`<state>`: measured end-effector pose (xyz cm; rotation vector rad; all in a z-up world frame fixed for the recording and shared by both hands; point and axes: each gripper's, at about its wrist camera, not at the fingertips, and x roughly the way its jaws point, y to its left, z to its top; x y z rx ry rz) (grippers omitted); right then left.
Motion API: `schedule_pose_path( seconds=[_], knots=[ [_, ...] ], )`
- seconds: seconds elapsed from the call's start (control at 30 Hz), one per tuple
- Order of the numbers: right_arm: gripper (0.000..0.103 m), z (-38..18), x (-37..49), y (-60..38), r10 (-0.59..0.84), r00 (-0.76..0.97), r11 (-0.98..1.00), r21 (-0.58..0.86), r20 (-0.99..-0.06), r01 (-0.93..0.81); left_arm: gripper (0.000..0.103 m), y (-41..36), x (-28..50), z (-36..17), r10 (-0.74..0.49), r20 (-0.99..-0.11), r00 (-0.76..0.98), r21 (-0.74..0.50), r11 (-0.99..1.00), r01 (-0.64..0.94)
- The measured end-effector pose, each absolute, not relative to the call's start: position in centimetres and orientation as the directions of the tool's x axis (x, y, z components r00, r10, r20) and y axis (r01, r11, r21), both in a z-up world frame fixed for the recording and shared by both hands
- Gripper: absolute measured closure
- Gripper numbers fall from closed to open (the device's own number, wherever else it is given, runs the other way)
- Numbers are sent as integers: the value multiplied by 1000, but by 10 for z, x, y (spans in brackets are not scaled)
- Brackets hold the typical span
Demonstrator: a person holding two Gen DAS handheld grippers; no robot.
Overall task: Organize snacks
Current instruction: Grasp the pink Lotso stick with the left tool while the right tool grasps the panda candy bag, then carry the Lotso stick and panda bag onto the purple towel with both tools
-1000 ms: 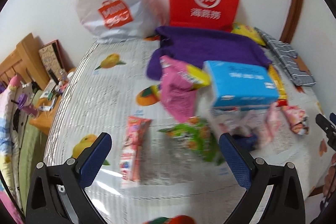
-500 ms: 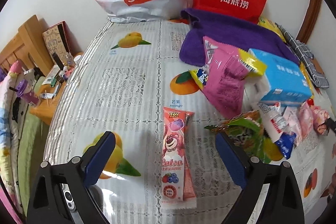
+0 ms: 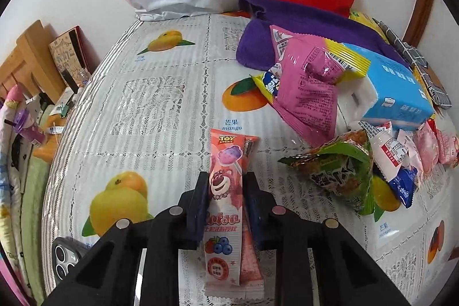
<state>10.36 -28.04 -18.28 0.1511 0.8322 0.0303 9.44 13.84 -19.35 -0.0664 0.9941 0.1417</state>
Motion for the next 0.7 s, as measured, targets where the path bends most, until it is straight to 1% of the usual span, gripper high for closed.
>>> schedule_pose_path(
  seconds=[0.33, 0.57, 0.7],
  knots=[
    [27, -169, 116, -251, 165, 713, 986, 93, -681, -139, 80, 137, 95, -195, 91, -835, 543, 5, 987, -158],
    [27, -186, 136, -238, 243, 633, 963, 104, -734, -249, 80, 139, 96, -194, 76, -838, 540, -7, 989, -150],
    [27, -192, 127, -233, 229, 607, 957, 63, -761, -283, 80, 137, 95, -195, 84, -834, 545, 4, 989, -147]
  ],
)
